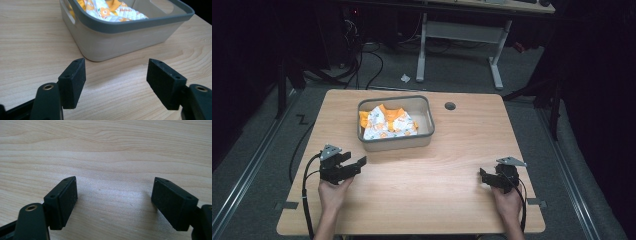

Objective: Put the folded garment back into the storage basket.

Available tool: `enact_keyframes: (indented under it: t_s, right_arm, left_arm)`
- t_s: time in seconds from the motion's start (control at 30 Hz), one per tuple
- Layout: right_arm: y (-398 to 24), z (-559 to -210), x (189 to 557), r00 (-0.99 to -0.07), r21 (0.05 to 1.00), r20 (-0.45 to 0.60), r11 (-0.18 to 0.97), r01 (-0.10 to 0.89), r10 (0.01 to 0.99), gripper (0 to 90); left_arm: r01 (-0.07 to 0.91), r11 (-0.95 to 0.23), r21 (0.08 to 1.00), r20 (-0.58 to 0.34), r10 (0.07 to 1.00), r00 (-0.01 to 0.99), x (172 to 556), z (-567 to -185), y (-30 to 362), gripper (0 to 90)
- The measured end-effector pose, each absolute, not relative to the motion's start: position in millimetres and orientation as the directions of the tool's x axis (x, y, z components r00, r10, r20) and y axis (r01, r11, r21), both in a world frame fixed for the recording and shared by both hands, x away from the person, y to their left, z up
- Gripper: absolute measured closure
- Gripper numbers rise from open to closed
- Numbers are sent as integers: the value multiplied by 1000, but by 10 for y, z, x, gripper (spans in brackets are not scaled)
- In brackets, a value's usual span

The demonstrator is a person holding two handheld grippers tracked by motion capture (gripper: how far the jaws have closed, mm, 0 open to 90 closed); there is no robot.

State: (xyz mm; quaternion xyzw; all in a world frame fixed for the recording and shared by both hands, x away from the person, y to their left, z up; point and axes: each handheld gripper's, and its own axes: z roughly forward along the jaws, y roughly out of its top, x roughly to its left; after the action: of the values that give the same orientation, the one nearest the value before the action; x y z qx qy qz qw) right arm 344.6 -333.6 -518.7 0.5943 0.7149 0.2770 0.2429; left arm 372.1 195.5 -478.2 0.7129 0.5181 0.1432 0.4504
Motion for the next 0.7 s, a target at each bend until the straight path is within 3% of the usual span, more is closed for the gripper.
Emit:
enact_keyframes:
  t_s: [0.27, 0.7]
  right_arm:
    - [-3335, -5187, 3446, -175, 685, -18, 140, 715, 984, 212]
    - [-3336, -5187, 3446, -175, 685, -18, 140, 715, 984, 212]
  left_arm:
    - [632, -67, 772, -272, 864, 424, 3715, -4901, 1900, 307]
    - [658, -150, 738, -211, 875, 436, 3714, -5091, 1712, 305]
